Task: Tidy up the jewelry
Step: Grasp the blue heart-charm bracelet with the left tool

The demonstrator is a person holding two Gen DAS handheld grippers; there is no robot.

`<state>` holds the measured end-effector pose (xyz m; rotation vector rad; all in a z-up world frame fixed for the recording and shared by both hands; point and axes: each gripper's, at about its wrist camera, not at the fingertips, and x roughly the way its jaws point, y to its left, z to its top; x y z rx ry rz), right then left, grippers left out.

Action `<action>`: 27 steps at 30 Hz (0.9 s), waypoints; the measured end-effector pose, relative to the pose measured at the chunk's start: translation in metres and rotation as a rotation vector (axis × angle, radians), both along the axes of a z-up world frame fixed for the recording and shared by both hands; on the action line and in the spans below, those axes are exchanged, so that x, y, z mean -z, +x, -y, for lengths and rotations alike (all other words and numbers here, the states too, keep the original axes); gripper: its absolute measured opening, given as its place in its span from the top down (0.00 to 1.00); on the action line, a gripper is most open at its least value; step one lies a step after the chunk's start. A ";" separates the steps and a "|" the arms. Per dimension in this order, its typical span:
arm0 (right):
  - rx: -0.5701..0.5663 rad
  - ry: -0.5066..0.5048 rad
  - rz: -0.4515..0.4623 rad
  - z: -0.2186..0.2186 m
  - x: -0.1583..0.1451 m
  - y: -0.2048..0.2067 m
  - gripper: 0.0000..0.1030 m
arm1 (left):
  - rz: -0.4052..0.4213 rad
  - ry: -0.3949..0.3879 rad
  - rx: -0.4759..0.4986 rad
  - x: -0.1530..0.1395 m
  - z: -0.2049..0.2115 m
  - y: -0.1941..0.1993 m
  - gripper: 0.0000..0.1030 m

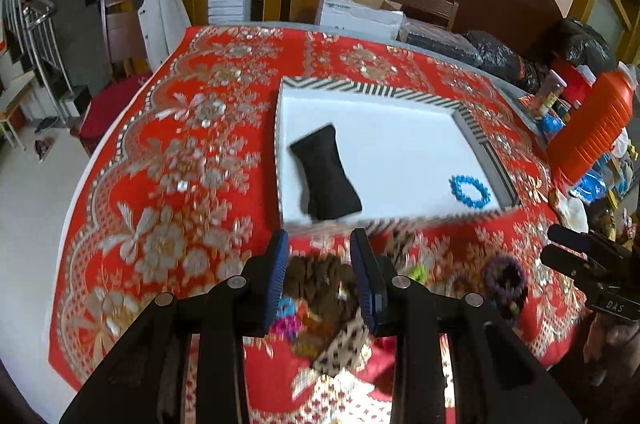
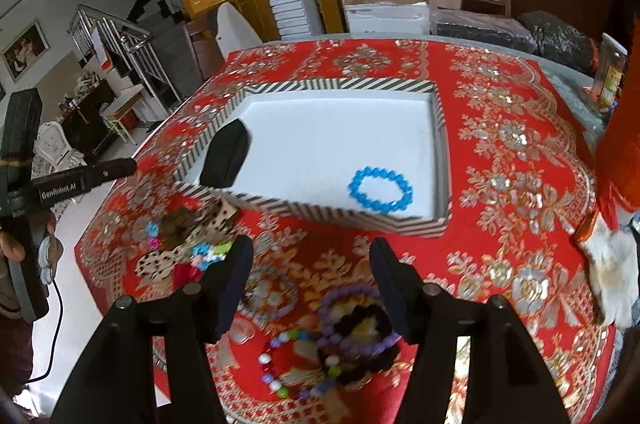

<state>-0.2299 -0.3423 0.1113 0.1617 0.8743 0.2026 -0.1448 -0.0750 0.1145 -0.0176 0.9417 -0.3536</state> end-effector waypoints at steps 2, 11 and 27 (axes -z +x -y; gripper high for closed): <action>-0.013 -0.001 -0.001 -0.006 0.001 -0.004 0.38 | -0.010 -0.008 -0.013 0.005 -0.006 -0.005 0.73; -0.019 0.015 -0.030 -0.007 0.010 -0.015 0.38 | -0.099 -0.036 -0.067 0.035 -0.027 -0.014 0.73; -0.167 -0.159 -0.093 -0.044 0.054 0.011 0.57 | -0.174 0.050 -0.056 0.086 -0.015 0.004 0.73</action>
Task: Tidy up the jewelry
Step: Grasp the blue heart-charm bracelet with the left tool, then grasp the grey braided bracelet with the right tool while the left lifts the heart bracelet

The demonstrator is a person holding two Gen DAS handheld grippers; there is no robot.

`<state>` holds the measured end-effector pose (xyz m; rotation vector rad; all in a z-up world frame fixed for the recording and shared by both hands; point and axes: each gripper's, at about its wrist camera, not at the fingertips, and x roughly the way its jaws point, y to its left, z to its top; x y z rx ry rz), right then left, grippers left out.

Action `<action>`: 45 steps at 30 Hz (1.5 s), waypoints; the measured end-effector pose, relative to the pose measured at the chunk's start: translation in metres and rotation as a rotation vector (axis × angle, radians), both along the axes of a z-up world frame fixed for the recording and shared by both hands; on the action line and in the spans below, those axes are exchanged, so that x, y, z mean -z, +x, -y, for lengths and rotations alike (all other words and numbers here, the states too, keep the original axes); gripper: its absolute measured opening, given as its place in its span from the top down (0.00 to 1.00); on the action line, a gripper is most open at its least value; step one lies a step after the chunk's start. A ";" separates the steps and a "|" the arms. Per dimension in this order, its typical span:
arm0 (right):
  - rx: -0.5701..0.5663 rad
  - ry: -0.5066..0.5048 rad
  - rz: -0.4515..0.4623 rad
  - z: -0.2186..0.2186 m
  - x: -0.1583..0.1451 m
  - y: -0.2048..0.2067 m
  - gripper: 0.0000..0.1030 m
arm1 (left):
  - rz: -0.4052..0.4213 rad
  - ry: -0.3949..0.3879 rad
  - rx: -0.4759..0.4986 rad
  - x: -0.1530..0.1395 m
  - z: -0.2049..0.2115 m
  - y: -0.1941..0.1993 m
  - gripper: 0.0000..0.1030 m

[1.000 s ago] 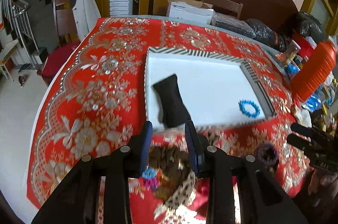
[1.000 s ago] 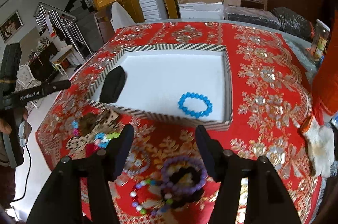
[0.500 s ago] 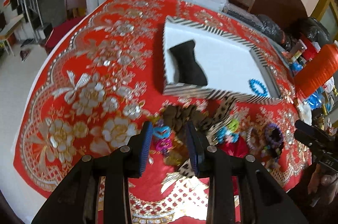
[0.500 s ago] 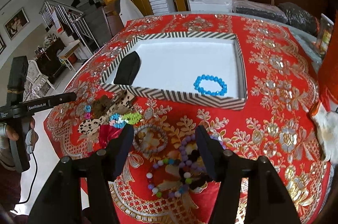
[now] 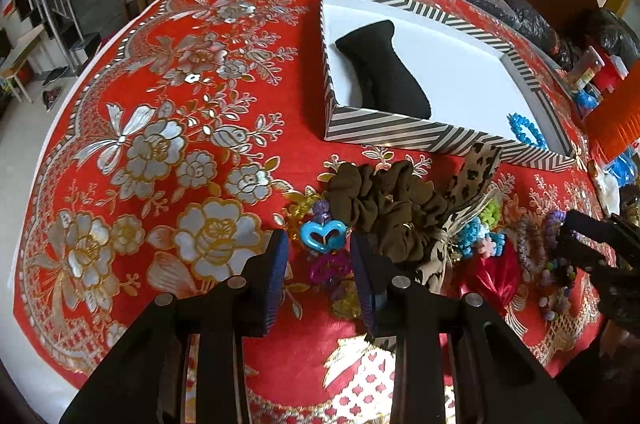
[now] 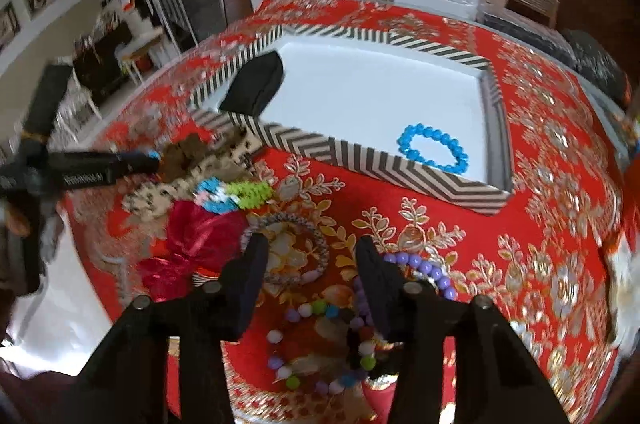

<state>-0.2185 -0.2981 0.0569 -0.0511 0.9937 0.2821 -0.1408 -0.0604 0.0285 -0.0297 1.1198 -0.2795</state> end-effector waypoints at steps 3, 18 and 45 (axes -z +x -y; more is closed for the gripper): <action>-0.016 -0.014 -0.036 -0.003 0.016 0.008 0.62 | 0.009 0.004 0.003 0.004 0.003 0.003 0.73; -0.006 0.049 0.074 0.001 -0.009 0.002 0.93 | 0.113 -0.079 0.031 -0.053 -0.020 -0.003 0.82; 0.094 0.085 0.177 0.033 -0.068 0.012 0.93 | 0.297 -0.042 0.170 -0.127 0.047 0.007 0.82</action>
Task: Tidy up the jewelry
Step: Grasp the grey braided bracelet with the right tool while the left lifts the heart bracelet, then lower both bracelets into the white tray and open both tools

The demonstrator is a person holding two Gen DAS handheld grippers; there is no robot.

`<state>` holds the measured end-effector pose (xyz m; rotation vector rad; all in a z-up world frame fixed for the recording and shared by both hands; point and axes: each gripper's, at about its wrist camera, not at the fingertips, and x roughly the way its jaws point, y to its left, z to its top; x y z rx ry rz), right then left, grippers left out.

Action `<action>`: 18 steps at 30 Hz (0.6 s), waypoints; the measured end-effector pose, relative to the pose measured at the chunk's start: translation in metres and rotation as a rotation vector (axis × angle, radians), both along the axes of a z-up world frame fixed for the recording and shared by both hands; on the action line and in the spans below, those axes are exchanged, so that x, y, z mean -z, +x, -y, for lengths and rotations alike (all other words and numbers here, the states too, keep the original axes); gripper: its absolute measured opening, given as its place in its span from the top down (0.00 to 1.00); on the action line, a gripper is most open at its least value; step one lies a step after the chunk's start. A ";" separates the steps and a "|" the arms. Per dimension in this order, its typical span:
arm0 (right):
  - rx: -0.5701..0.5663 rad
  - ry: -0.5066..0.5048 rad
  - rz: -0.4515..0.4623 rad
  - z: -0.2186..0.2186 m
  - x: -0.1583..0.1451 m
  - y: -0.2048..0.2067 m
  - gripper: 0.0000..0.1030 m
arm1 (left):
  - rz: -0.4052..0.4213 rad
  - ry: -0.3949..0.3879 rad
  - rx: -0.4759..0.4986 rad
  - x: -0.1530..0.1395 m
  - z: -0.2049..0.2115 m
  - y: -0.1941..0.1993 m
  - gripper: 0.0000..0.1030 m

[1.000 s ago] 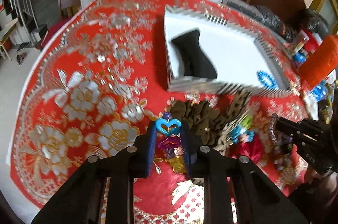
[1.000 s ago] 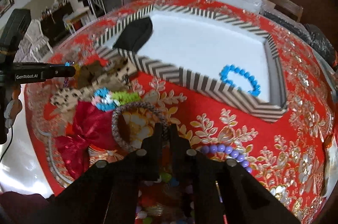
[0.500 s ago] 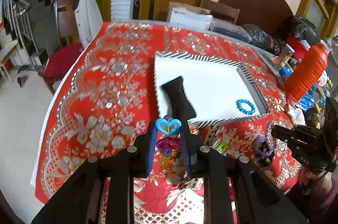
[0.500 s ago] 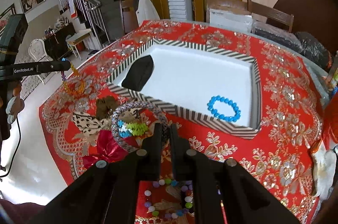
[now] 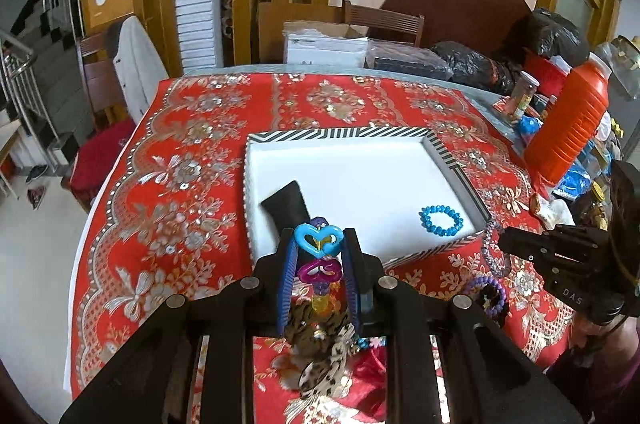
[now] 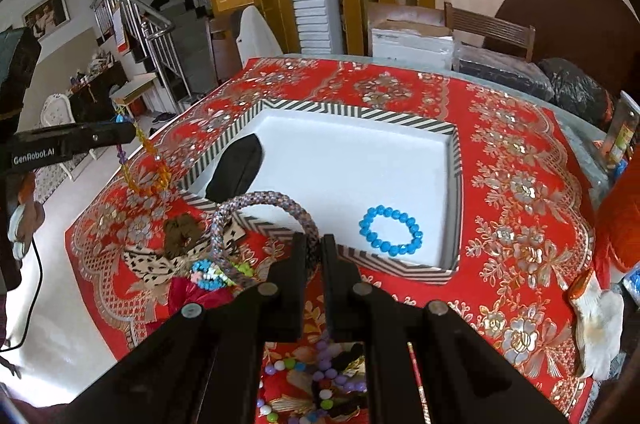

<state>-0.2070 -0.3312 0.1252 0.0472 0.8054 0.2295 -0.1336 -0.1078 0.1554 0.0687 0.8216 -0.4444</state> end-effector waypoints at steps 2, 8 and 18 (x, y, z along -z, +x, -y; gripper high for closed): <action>0.008 0.002 -0.006 0.003 0.001 0.004 0.93 | 0.000 0.003 0.006 0.001 0.005 0.003 0.82; 0.032 0.006 -0.021 0.012 0.007 0.016 0.93 | -0.002 0.005 0.013 0.004 0.017 0.017 0.82; 0.119 0.005 -0.071 0.050 0.021 0.063 0.93 | -0.051 -0.015 0.013 0.021 0.042 0.067 0.82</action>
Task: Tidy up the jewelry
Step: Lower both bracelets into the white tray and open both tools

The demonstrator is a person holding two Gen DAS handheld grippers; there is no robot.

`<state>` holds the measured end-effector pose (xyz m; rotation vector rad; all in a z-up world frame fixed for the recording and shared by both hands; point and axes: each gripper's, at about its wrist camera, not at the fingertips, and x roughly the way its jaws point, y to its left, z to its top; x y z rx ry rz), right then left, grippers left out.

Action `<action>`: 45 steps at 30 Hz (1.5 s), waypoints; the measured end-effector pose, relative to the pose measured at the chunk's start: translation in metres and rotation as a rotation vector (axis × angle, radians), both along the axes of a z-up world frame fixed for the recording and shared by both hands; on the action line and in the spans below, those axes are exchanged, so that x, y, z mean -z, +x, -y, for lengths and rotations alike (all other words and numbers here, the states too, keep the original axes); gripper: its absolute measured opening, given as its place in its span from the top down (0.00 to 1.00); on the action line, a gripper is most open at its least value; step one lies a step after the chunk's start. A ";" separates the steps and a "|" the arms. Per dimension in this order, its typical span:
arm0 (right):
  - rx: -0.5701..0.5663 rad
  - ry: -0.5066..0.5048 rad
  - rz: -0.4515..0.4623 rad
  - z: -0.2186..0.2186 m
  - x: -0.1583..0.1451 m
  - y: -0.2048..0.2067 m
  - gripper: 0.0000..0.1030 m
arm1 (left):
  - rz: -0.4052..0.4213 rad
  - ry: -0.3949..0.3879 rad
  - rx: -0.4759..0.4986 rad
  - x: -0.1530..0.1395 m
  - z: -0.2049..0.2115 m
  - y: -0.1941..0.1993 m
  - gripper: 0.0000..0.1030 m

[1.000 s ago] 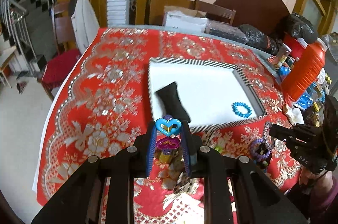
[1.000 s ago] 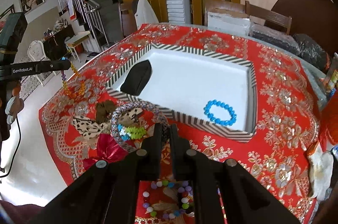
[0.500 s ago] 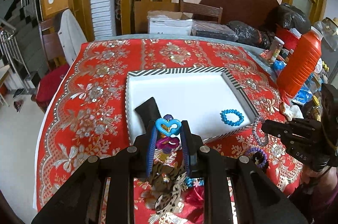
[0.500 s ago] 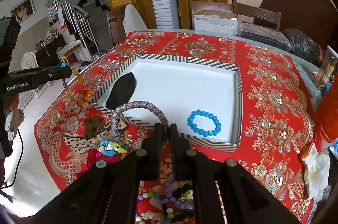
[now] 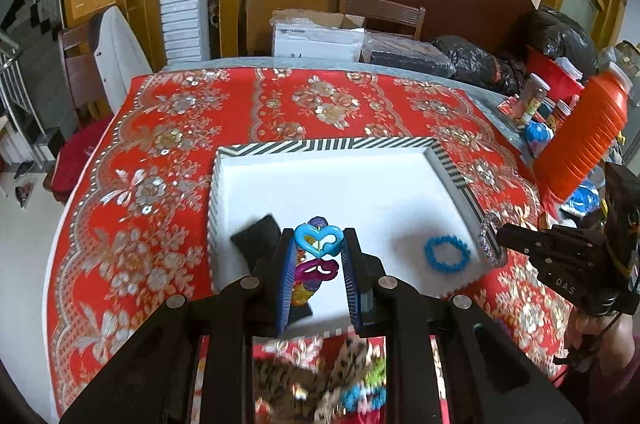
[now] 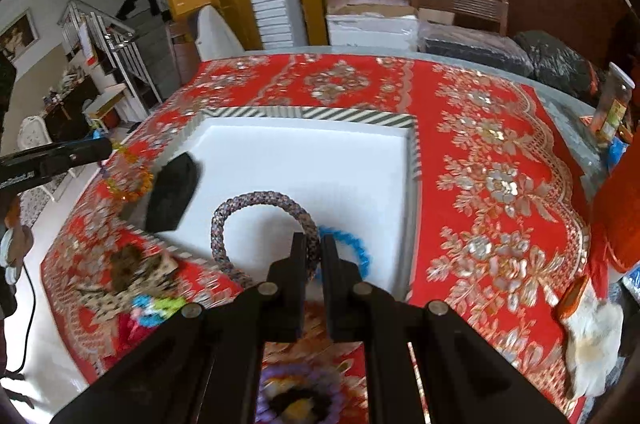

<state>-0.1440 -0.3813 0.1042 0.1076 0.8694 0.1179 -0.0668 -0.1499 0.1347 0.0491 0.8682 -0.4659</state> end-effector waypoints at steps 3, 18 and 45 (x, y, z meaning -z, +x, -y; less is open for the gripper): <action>0.020 0.004 -0.028 0.009 0.008 0.022 0.93 | -0.014 -0.010 -0.009 0.004 0.006 0.021 0.82; 0.046 -0.041 -0.142 0.024 0.054 0.094 0.93 | -0.127 -0.014 -0.135 0.063 -0.001 0.118 0.82; 0.093 0.005 -0.060 0.014 0.028 0.028 0.59 | -0.036 0.035 -0.152 0.033 -0.016 0.056 0.72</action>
